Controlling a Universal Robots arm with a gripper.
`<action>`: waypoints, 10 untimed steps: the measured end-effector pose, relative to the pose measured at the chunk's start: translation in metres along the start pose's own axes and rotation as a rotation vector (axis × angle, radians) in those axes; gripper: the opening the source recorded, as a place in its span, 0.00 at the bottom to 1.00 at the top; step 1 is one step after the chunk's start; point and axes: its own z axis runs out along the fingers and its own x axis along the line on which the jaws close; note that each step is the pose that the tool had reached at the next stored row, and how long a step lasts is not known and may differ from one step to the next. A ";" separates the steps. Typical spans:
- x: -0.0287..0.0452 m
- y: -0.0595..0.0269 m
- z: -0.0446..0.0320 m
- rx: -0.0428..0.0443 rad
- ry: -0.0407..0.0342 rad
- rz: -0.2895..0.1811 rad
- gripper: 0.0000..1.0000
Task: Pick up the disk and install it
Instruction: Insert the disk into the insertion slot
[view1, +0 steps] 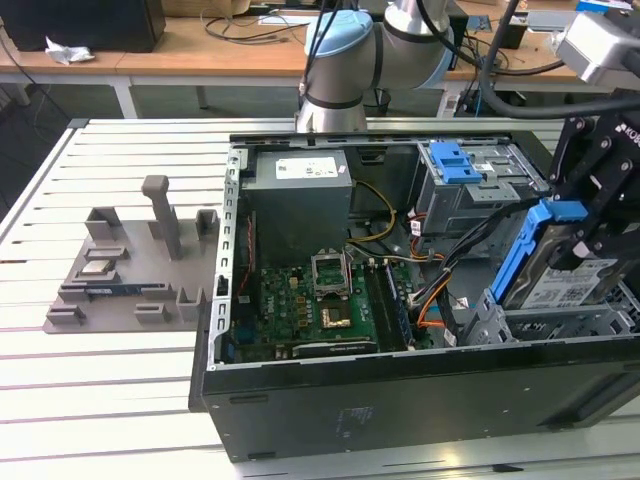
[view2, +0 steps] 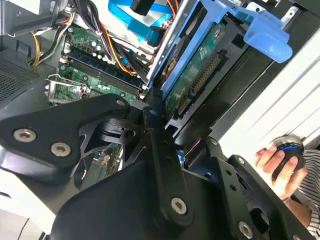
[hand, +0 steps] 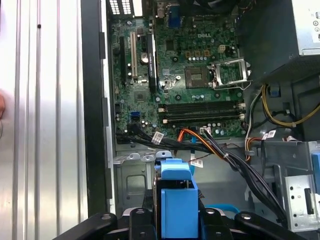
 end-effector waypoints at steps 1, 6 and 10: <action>0.0000 -0.0001 0.0009 -0.0001 0.0000 0.000 0.37; 0.0000 -0.0003 0.0028 -0.0001 0.0000 0.000 0.37; 0.0000 -0.0003 0.0029 -0.0002 -0.0001 0.000 0.38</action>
